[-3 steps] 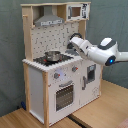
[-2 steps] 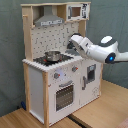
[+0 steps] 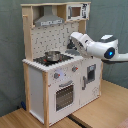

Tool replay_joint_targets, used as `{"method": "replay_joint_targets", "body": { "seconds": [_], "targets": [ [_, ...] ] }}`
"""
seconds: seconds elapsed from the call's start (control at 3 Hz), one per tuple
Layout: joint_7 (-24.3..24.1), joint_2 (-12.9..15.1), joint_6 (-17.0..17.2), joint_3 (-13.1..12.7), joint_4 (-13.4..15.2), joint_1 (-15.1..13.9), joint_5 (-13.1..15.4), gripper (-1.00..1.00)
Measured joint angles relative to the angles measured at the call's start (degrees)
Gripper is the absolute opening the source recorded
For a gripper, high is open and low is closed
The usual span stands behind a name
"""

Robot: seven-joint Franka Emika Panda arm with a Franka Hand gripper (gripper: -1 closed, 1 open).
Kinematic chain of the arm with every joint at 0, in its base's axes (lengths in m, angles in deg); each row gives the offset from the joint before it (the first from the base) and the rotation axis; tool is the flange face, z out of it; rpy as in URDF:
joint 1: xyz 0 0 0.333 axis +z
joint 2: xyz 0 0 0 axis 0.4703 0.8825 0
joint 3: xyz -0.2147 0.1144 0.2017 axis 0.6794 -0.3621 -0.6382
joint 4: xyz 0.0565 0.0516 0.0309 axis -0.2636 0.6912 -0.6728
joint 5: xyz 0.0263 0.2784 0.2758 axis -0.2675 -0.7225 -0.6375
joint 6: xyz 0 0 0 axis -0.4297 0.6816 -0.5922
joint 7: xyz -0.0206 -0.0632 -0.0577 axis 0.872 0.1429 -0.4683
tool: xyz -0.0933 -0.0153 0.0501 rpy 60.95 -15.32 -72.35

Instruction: Play with the kitchen

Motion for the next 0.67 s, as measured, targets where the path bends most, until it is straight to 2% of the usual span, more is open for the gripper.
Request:
{"method": "replay_joint_targets", "body": {
  "seconds": [0.67],
  "targets": [
    [8.0, 0.7, 1.2, 2.0, -0.2, 0.0, -10.9, 1.00]
  ]
}}
